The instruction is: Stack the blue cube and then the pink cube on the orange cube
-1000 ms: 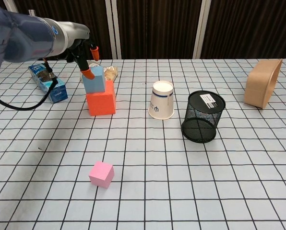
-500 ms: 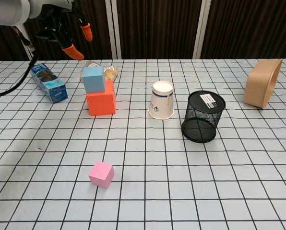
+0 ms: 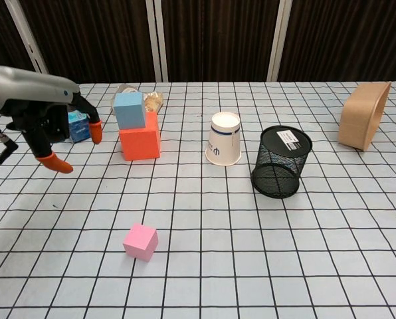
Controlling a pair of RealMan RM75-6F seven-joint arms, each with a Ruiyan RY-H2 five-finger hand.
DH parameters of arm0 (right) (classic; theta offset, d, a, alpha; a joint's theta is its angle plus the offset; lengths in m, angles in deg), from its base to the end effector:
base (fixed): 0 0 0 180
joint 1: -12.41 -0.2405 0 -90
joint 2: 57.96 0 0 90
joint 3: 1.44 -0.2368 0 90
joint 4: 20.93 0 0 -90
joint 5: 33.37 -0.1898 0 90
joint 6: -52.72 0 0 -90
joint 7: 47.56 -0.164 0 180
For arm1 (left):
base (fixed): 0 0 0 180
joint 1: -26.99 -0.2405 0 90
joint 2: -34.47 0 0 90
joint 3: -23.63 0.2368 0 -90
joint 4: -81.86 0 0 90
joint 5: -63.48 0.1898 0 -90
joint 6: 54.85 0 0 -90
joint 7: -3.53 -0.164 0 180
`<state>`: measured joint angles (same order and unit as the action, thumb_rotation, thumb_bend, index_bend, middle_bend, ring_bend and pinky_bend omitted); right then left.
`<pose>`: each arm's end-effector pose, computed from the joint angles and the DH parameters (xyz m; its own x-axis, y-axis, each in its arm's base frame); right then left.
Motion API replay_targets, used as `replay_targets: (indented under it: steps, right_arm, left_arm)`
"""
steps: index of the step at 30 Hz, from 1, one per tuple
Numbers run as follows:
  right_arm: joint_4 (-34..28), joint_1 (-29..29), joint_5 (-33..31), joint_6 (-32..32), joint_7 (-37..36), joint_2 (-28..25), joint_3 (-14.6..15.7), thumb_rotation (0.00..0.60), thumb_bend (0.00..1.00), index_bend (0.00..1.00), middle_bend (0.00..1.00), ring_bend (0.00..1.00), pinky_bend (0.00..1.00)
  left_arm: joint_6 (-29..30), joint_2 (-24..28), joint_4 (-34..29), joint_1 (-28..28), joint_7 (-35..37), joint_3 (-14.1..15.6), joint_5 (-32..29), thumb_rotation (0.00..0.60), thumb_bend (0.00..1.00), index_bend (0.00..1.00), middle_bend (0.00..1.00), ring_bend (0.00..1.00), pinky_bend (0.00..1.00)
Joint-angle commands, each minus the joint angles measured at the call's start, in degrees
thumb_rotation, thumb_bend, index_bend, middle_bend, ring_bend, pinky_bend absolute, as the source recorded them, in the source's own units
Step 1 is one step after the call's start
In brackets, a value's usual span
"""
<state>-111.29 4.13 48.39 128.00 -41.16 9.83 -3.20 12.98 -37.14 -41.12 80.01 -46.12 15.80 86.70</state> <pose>-0.2976 -0.2091 0.1282 0.4590 -0.1719 0.8717 -0.8856 -0.0102 0.4643 -0.0976 0.2932 0.0468 0.5443 0.4660 0.6976 0.8372 -0.2486 -0.4871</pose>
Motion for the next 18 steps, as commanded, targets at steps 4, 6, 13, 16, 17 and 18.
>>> replay_targets:
  steps: [4, 6, 13, 16, 17, 18]
  right_arm:
    - [0.1, 0.0, 0.0, 0.0, -0.5, -0.1, -0.1, 0.6, 0.1, 0.12, 0.1, 0.17, 0.37]
    - [0.3, 0.0, -0.1, 0.0, -0.8, -0.2, -0.1, 0.6, 0.1, 0.12, 0.1, 0.17, 0.37]
    - [0.4, 0.0, -0.1, -0.1, -1.4, -0.4, -0.1, 0.6, 0.1, 0.12, 0.1, 0.17, 0.37]
    - [0.3, 0.0, 0.0, 0.0, -1.4, -0.4, -0.1, 0.6, 0.1, 0.12, 0.1, 0.17, 0.37]
    - [0.3, 0.0, 0.0, -0.1, -1.5, -0.5, 0.0, 0.6, 0.1, 0.12, 0.1, 0.17, 0.37]
    - [0.3, 0.0, 0.0, -0.1, -1.5, -0.5, 0.0, 0.6, 0.1, 0.12, 0.1, 0.17, 0.37]
  left_arm:
    - [2.5, -8.1, 2.3, 0.5, -0.8, 2.8, 0.6, 0.6, 0.27, 0.35, 0.9, 0.79, 0.85]
    - [2.8, -10.2, 3.3, 0.8, -0.9, 2.9, 0.1, 0.6, 0.27, 0.36, 0.9, 0.79, 0.85]
    - [2.0, -15.8, 6.7, 2.6, -2.1, 3.5, -0.6, 0.6, 0.27, 0.37, 0.9, 0.79, 0.85]
    - [1.8, -16.9, 7.4, 3.4, -3.1, 3.8, -0.8, 0.6, 0.27, 0.37, 0.9, 0.79, 0.85]
    - [2.0, -17.4, 7.7, 3.7, -3.5, 3.8, -1.0, 0.6, 0.27, 0.37, 0.9, 0.79, 0.85]
    - [2.1, -17.7, 7.8, 3.9, -3.7, 3.9, -1.1, 0.6, 0.27, 0.37, 0.9, 0.79, 0.85]
